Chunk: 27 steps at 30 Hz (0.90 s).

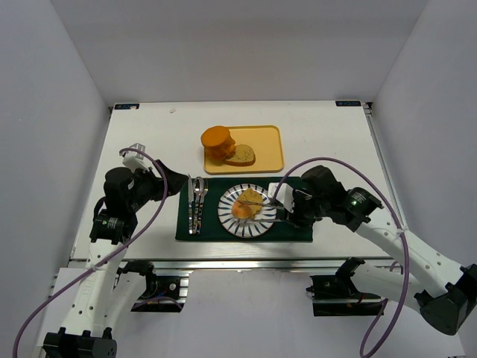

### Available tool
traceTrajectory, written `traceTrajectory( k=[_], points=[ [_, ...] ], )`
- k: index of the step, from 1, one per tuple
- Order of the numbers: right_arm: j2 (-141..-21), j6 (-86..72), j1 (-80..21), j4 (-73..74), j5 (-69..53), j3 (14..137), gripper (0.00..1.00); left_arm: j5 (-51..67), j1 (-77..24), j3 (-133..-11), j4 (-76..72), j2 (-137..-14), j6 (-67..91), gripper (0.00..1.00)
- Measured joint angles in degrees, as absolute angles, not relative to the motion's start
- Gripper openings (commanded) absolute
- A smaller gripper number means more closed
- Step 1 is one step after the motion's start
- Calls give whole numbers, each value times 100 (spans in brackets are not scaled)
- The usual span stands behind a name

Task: Place the bread

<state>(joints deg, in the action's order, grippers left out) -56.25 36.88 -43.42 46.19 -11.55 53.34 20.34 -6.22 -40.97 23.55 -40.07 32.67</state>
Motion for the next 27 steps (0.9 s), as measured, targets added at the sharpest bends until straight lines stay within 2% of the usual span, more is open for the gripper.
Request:
traceTrajectory(
  k=[3,12,15,16,19,24,27],
  points=[
    [-5474,3677,-4346,4609,-1267,5343,49,2034,-622,-4097,2353,-4023,3264,76],
    [-5384,3116,-4353,4125,-1269,5699,32,2038,-622,-4097,2351,-4108,3264,76],
    [-5461,2773,-4230,3835,-1092,5780,20,2038,-622,-4097,2351,-4115,3260,76],
    [-5500,2661,-4123,3750,-1015,5808,1,2036,-622,-4097,2349,-4115,3260,76],
    [-5787,2189,-3284,3444,-939,5983,0,2038,-622,-4097,2349,-4117,3260,76],
    [-6764,1520,-781,2875,-1013,6438,0,2062,-622,-4097,2307,-4160,3260,76],
    [-7461,1361,257,2423,-974,6353,0,2112,-622,-4097,2215,-4233,3260,76]
  ],
)
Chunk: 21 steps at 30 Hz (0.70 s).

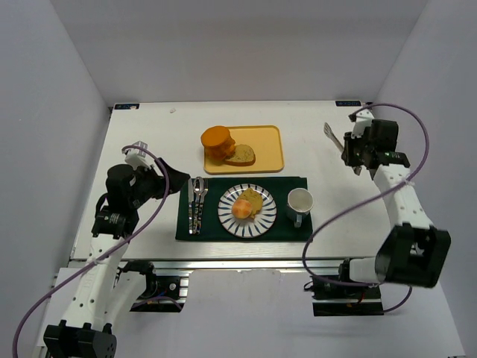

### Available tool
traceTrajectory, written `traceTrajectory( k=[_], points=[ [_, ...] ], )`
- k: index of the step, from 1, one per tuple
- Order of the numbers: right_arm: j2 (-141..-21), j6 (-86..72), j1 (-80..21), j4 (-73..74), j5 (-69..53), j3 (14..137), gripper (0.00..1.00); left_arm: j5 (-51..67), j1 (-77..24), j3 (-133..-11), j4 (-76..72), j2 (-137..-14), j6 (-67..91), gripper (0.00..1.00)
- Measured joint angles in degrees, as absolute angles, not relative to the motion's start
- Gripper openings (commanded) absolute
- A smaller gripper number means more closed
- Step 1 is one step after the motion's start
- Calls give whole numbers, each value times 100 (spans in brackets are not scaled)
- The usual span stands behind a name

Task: Place the bread

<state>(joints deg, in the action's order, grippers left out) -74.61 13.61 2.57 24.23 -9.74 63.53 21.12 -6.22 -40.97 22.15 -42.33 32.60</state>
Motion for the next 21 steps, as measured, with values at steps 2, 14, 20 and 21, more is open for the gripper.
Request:
traceTrajectory(
  k=[2,14,20,21],
  points=[
    [-7841,1337,548,2137,-902,6117,0,2156,-622,-4097,2174,-4276,3262,76],
    [-8851,1210,674,1000,-725,4838,60,2189,-622,-4097,2139,-4381,3260,77],
    [-8967,1356,814,1052,-869,4755,69,2189,-622,-4075,2097,-4381,3295,77],
    [-8967,1382,862,1090,-921,4779,70,2189,-622,-4075,2091,-4381,3301,77]
  ],
)
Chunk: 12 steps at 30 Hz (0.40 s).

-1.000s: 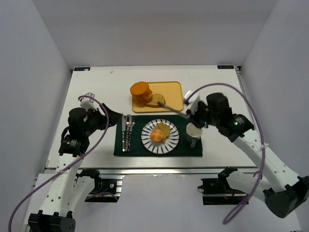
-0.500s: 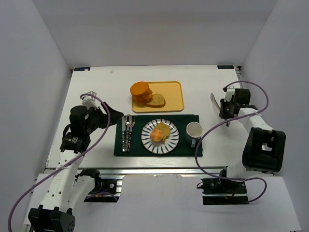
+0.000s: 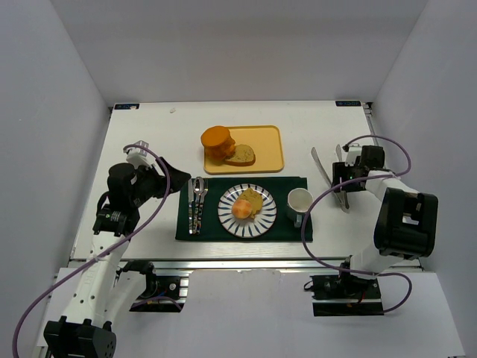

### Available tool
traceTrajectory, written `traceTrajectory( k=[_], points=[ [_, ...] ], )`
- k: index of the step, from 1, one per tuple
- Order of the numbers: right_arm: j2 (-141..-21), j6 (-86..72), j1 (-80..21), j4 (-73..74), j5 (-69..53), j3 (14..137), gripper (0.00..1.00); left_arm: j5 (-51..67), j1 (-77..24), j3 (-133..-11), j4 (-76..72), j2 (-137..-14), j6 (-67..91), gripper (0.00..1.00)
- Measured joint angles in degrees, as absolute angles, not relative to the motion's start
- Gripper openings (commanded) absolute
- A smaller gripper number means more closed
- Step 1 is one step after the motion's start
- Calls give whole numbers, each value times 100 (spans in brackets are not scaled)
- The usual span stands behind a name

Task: Place the bread

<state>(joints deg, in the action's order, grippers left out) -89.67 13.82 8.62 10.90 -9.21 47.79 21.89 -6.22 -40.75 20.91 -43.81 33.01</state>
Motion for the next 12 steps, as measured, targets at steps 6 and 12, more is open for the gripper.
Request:
traceTrajectory(
  k=[6,12],
  points=[
    [-8711,1549,1092,1660,-1249,5382,89,2189,-622,-4075,2086,-4403,3306,77],
    [-8272,1468,1079,2132,-1564,6862,89,2189,-622,-4077,2091,-4427,3310,76]
  ],
)
